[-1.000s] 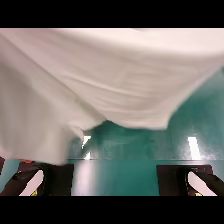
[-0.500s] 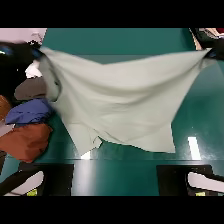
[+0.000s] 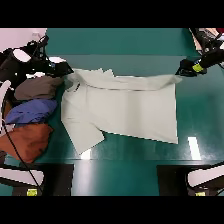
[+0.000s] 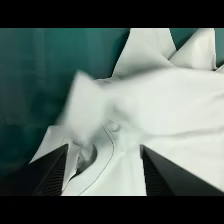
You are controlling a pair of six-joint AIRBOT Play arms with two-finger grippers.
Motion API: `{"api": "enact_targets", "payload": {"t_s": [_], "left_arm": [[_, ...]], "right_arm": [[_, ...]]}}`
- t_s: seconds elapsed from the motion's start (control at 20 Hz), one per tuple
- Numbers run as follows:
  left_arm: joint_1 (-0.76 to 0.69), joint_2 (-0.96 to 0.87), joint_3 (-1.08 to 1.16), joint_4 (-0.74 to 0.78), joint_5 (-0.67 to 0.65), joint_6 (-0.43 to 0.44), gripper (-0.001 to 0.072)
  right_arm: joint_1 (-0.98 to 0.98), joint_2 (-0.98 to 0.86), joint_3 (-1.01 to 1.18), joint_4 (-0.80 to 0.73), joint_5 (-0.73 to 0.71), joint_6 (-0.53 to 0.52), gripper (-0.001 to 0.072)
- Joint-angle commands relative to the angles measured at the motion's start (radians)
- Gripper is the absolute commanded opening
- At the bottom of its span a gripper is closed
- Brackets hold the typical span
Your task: Fold the shirts.
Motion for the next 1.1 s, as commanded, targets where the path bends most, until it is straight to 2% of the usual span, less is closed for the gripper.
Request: {"api": "enact_targets", "payload": {"t_s": [0.0, 0.1, 0.2, 0.3, 0.4, 0.6, 1.05], "left_arm": [[0.055, -0.027, 0.074, -0.002, -0.189, -0.016, 0.0536], [0.107, 0.011, 0.081, 0.041, -0.351, -0.016, 0.0536], [0.130, 0.083, 0.010, 0.136, -0.384, -0.035, 0.0536], [0.133, 0.165, -0.125, 0.200, -0.375, -0.043, 0.0536], [0.133, 0.242, -0.305, 0.204, -0.368, -0.056, 0.0536], [0.132, 0.338, -0.587, 0.178, -0.266, -0.061, 0.0536], [0.130, 0.340, -0.713, 0.122, -0.166, -0.057, 0.0536]], "right_arm": [[-0.026, -0.015, 0.048, 0.004, 0.100, -0.044, 0.0328], [-0.048, 0.028, 0.032, 0.035, 0.190, -0.089, 0.0327], [-0.071, 0.114, -0.068, 0.072, 0.188, -0.101, 0.0327], [-0.098, 0.216, -0.207, 0.114, 0.152, -0.108, 0.0328], [-0.116, 0.308, -0.343, 0.156, 0.112, -0.108, 0.0328], [-0.145, 0.437, -0.526, 0.169, 0.079, -0.111, 0.0328], [-0.148, 0.568, -0.694, 0.183, 0.036, -0.114, 0.0327]]}}
